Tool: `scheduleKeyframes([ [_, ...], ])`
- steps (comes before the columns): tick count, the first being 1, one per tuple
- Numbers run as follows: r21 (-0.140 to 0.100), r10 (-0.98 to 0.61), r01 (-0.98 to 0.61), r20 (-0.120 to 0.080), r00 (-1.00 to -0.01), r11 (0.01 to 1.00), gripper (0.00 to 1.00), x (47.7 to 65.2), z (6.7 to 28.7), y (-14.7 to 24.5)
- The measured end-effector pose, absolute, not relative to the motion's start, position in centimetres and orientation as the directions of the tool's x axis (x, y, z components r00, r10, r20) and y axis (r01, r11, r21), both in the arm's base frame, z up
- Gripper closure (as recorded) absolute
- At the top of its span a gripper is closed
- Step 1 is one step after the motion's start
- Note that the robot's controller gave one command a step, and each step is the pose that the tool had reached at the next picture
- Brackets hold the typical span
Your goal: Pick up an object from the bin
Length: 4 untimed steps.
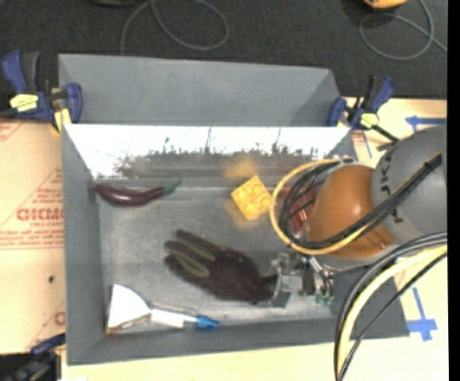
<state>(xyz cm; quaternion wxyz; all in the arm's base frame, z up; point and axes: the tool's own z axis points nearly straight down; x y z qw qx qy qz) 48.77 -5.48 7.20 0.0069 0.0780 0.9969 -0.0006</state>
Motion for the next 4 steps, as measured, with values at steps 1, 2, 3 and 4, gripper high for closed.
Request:
scheduleKeyframes([
  [1, 0.0, 0.154, 0.154, -0.014, -0.988, 0.988, 1.0, 48.8, 7.2, -5.5],
  [2, -0.001, 0.096, 0.096, -0.016, -0.995, 0.995, 1.0, 49.1, 19.5, -4.0],
  [3, -0.002, 0.095, 0.095, -0.016, -0.995, 0.995, 1.0, 49.1, 19.5, -4.0],
  [4, -0.001, 0.104, 0.104, -0.01, -0.995, 0.995, 1.0, 48.8, 24.1, -3.8],
])
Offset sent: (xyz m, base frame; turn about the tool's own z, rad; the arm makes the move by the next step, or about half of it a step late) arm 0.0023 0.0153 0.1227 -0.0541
